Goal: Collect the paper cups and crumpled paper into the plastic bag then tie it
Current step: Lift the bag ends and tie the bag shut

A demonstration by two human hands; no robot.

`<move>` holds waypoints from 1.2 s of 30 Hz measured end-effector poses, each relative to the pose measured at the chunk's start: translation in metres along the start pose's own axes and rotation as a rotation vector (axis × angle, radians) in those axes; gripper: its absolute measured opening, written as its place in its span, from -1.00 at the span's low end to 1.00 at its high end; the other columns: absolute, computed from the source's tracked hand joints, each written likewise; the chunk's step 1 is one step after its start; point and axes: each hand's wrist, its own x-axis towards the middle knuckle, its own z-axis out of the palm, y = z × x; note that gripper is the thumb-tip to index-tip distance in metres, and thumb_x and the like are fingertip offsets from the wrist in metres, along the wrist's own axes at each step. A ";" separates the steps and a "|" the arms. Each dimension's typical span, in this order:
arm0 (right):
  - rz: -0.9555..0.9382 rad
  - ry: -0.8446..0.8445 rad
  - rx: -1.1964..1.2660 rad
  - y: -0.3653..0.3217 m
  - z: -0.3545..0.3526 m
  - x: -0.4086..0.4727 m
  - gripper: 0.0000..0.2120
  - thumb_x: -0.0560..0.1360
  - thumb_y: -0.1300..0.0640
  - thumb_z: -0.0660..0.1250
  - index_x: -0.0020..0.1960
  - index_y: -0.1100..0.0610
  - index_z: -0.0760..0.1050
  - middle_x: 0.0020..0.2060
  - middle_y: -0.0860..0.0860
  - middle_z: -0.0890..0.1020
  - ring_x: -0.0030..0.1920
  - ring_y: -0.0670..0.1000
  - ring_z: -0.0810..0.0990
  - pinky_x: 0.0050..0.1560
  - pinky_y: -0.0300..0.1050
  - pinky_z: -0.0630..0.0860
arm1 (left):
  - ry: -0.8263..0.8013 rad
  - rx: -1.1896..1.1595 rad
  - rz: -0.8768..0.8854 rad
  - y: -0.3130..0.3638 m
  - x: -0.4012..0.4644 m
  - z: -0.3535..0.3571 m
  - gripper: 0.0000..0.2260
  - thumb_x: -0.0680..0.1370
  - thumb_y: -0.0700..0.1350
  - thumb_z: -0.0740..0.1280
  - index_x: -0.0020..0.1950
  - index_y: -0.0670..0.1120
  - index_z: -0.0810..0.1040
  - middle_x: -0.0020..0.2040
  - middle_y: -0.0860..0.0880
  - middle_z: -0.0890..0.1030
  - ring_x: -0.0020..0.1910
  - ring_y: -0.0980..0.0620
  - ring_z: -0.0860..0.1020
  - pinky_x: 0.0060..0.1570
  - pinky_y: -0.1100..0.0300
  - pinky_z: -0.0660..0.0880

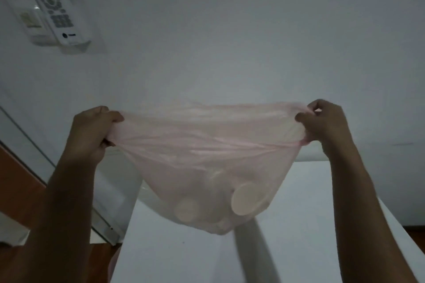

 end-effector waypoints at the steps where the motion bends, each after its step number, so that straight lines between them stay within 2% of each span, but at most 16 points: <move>1: -0.020 0.033 0.046 -0.004 -0.003 0.000 -0.89 0.36 0.34 0.35 -0.24 0.17 0.46 -0.42 0.08 0.49 -0.64 -0.08 0.47 -0.57 -0.10 0.51 | -0.009 -0.035 0.004 0.002 0.000 -0.001 -0.78 0.48 -0.27 0.30 -0.31 -0.04 0.37 -0.37 -0.05 0.36 -0.42 0.05 0.36 -0.48 0.28 0.37; 4: 0.036 -0.041 0.058 -0.004 -0.002 0.002 -0.91 0.38 0.29 0.35 -0.19 0.14 0.48 -0.35 0.08 0.53 -0.44 0.03 0.51 -0.49 -0.17 0.52 | -0.051 -0.057 -0.042 0.002 -0.002 0.004 -0.84 0.49 -0.28 0.27 -0.26 -0.07 0.46 -0.36 -0.03 0.44 -0.41 0.06 0.41 -0.50 0.36 0.41; 6: 0.102 -0.129 0.031 0.008 0.001 0.001 -0.91 0.40 0.30 0.36 -0.21 0.14 0.50 -0.34 0.11 0.55 -0.42 0.07 0.52 -0.45 -0.14 0.53 | -0.082 -0.044 -0.106 -0.005 -0.006 0.010 -0.84 0.45 -0.30 0.28 -0.29 -0.09 0.48 -0.41 -0.05 0.44 -0.44 0.03 0.41 -0.50 0.33 0.40; 10: 0.136 -0.069 0.140 0.030 0.007 -0.007 -0.92 0.40 0.29 0.38 -0.15 0.15 0.53 -0.36 0.09 0.54 -0.36 0.09 0.48 -0.37 -0.10 0.56 | -0.128 -0.057 -0.180 -0.026 -0.007 0.013 -0.85 0.48 -0.27 0.26 -0.26 -0.08 0.46 -0.41 -0.03 0.46 -0.43 0.04 0.43 -0.39 0.23 0.42; 13: 0.129 -0.050 0.328 0.045 0.007 -0.010 -0.87 0.42 0.24 0.43 -0.06 0.09 0.57 -0.23 0.10 0.59 -0.24 0.08 0.53 -0.32 -0.10 0.54 | -0.174 -0.158 -0.084 -0.036 -0.003 0.010 -0.88 0.57 -0.22 0.22 -0.13 -0.05 0.48 -0.35 0.08 0.56 -0.33 0.10 0.51 -0.40 0.31 0.52; 15: 0.103 -0.074 0.452 0.057 0.006 -0.013 -0.81 0.43 0.15 0.49 0.02 0.08 0.59 -0.14 0.08 0.62 -0.16 0.03 0.59 -0.27 -0.11 0.53 | -0.176 -0.208 0.023 -0.045 -0.004 0.009 -0.89 0.61 -0.17 0.21 0.08 -0.10 0.51 -0.14 0.07 0.57 -0.21 0.17 0.58 -0.25 0.34 0.57; 17: 0.082 -0.169 0.562 0.072 0.005 -0.017 -0.57 0.38 -0.05 0.51 0.18 0.08 0.56 -0.01 0.02 0.64 -0.04 -0.03 0.62 -0.16 -0.12 0.56 | -0.232 -0.364 0.115 -0.061 -0.008 0.009 -0.56 0.56 0.05 0.34 0.34 -0.17 0.43 0.05 0.02 0.57 -0.05 0.20 0.62 -0.02 0.30 0.57; 19: 0.070 -0.323 0.559 0.089 0.009 -0.022 -0.41 0.32 -0.15 0.54 0.30 -0.06 0.49 0.13 -0.10 0.63 0.10 -0.10 0.61 -0.02 -0.13 0.57 | -0.401 -0.472 0.079 -0.083 -0.013 0.010 -0.27 0.25 0.30 0.53 0.34 0.03 0.51 0.13 0.04 0.62 0.09 0.12 0.61 0.10 0.18 0.55; 20: 0.067 -0.414 0.509 0.101 0.013 -0.025 -0.32 0.28 -0.14 0.57 0.34 -0.11 0.45 0.20 -0.15 0.60 0.17 -0.13 0.59 0.07 -0.08 0.56 | -0.526 -0.472 0.079 -0.092 -0.019 0.012 -0.29 0.14 0.30 0.58 0.24 0.12 0.60 0.12 0.09 0.65 0.09 0.13 0.62 0.09 0.19 0.56; 22: 0.050 -0.580 0.421 0.124 0.022 -0.031 0.05 0.08 -0.18 0.65 0.48 -0.06 0.29 0.34 -0.17 0.49 0.31 -0.16 0.49 0.27 -0.08 0.47 | -0.764 -0.383 0.079 -0.106 -0.032 0.022 -0.37 0.11 0.18 0.64 0.17 0.21 0.64 0.11 0.13 0.67 0.10 0.16 0.62 0.08 0.24 0.56; 24: 0.000 -0.620 0.369 0.116 0.036 -0.043 0.18 -0.04 -0.09 0.70 0.49 0.00 0.25 0.36 -0.20 0.45 0.35 -0.21 0.43 0.32 -0.19 0.42 | -0.760 -0.273 0.096 -0.108 -0.045 0.037 -0.40 0.06 0.13 0.67 0.09 0.12 0.69 0.04 0.11 0.70 0.05 0.15 0.64 0.02 0.26 0.57; 26: -0.065 -0.560 0.336 0.098 0.051 -0.048 -0.12 0.03 0.09 0.71 0.31 0.00 0.47 0.23 -0.15 0.58 0.28 -0.14 0.52 0.24 -0.18 0.49 | -0.500 -0.159 0.070 -0.103 -0.048 0.052 -0.41 0.01 0.09 0.69 -0.03 -0.06 0.70 -0.09 0.07 0.72 -0.05 0.09 0.67 -0.08 0.25 0.58; 27: -0.073 -0.516 0.334 0.089 0.059 -0.047 -0.31 0.08 0.13 0.71 0.17 0.02 0.56 0.14 -0.09 0.63 0.20 -0.08 0.58 0.19 -0.13 0.54 | -0.412 -0.135 0.067 -0.096 -0.048 0.062 -0.46 0.11 0.02 0.67 0.02 -0.10 0.68 -0.05 0.04 0.72 0.00 0.04 0.67 -0.02 0.20 0.58; 30: 0.065 -0.435 0.533 0.067 0.073 -0.044 -0.61 0.21 0.13 0.64 0.00 0.13 0.64 -0.06 0.07 0.70 -0.01 0.07 0.67 0.01 -0.01 0.60 | -0.413 -0.350 0.058 -0.079 -0.048 0.080 -0.66 0.52 -0.14 0.34 0.27 -0.23 0.56 0.22 -0.11 0.63 0.26 -0.08 0.56 0.29 0.07 0.47; 34: 0.339 -0.512 1.155 0.059 0.078 -0.036 -0.82 0.48 0.24 0.36 0.07 0.22 0.63 -0.03 0.12 0.68 -0.02 0.08 0.63 0.10 -0.04 0.56 | -0.431 -0.855 -0.193 -0.070 -0.048 0.079 -0.60 0.59 -0.03 0.13 0.31 -0.17 0.54 0.30 -0.11 0.58 0.29 -0.05 0.53 0.34 0.07 0.41; 36: 0.439 -0.535 1.287 0.056 0.083 -0.035 -0.83 0.50 0.21 0.31 0.02 0.22 0.64 -0.08 0.12 0.68 -0.04 0.08 0.63 0.14 -0.04 0.56 | -0.397 -0.911 -0.241 -0.070 -0.052 0.082 -0.57 0.62 0.05 0.10 0.12 -0.17 0.67 0.28 -0.15 0.59 0.33 -0.10 0.51 0.39 0.01 0.36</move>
